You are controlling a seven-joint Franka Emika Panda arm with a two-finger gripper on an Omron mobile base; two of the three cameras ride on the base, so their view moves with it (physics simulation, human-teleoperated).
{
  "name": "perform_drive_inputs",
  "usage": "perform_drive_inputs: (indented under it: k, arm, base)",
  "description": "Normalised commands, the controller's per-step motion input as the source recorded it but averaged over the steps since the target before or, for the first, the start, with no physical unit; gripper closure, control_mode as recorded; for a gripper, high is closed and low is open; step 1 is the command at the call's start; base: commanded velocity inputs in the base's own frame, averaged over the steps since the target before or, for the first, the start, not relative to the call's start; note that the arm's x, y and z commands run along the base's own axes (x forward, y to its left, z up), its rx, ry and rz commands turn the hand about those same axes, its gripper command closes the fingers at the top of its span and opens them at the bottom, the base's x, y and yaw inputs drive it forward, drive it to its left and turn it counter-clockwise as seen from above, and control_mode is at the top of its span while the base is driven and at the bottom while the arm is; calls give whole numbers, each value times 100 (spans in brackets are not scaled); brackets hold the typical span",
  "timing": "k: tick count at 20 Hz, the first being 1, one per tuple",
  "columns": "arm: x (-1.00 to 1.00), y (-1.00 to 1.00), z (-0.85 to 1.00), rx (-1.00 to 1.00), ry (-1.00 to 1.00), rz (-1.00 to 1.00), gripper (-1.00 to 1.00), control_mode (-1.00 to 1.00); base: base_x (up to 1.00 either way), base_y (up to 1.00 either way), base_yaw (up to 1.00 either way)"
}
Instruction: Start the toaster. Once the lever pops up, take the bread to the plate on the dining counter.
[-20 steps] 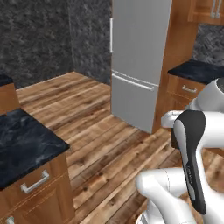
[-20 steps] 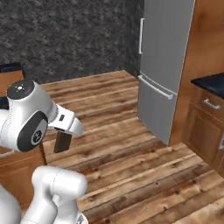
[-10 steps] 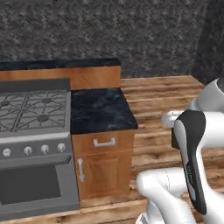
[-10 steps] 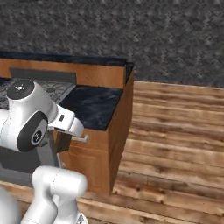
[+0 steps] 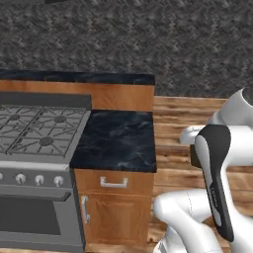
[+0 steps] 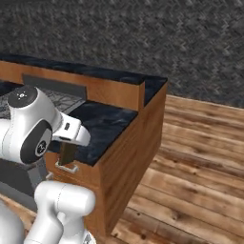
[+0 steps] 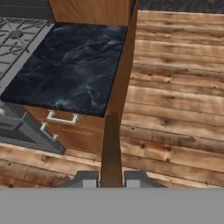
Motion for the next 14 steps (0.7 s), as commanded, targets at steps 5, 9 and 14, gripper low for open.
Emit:
perform_drive_inputs:
  k: [5,9,14]
  arm:
    - [0,0,0,0,0,0,100,100]
    - [0,0,0,0,0,0,100,100]
    - [0,0,0,0,0,0,100,100]
  base:
    - [51,-100,13]
    - [46,-100,8]
    - [54,-100,11]
